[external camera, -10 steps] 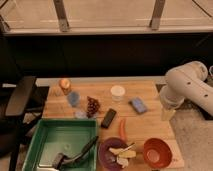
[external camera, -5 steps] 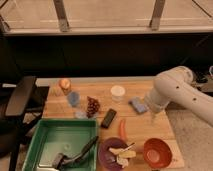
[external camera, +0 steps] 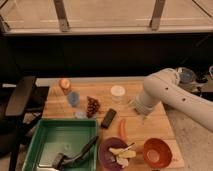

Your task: Place pepper in plastic cup

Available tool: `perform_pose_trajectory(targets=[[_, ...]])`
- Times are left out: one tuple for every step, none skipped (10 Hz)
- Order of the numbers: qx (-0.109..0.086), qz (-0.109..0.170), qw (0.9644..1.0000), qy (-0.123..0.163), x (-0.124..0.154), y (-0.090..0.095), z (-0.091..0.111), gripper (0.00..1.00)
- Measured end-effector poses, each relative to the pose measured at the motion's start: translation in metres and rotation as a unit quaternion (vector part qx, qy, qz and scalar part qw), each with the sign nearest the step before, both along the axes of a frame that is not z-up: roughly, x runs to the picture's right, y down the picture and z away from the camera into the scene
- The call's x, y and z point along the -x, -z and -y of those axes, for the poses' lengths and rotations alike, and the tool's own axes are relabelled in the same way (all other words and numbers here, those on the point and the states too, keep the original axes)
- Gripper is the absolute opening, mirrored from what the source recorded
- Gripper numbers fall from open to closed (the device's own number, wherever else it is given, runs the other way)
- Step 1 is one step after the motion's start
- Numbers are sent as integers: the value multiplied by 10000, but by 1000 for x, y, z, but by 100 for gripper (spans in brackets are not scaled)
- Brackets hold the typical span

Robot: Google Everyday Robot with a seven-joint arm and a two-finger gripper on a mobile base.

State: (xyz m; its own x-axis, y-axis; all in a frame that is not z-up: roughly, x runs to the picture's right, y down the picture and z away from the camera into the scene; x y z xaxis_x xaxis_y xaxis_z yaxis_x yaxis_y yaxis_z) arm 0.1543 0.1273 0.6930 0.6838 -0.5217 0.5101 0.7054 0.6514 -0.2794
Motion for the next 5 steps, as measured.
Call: perform_pose_trajectory(targets=[[23, 67, 9999, 107, 2, -1, -2, 65], [7, 306, 9988, 391, 9, -4, -6, 65], [-33, 647, 9951, 745, 25, -11, -12, 65], [-36, 822, 9920, 954, 37, -18, -18, 65], [-3, 1000, 9884, 1147, 53, -32, -30, 65]])
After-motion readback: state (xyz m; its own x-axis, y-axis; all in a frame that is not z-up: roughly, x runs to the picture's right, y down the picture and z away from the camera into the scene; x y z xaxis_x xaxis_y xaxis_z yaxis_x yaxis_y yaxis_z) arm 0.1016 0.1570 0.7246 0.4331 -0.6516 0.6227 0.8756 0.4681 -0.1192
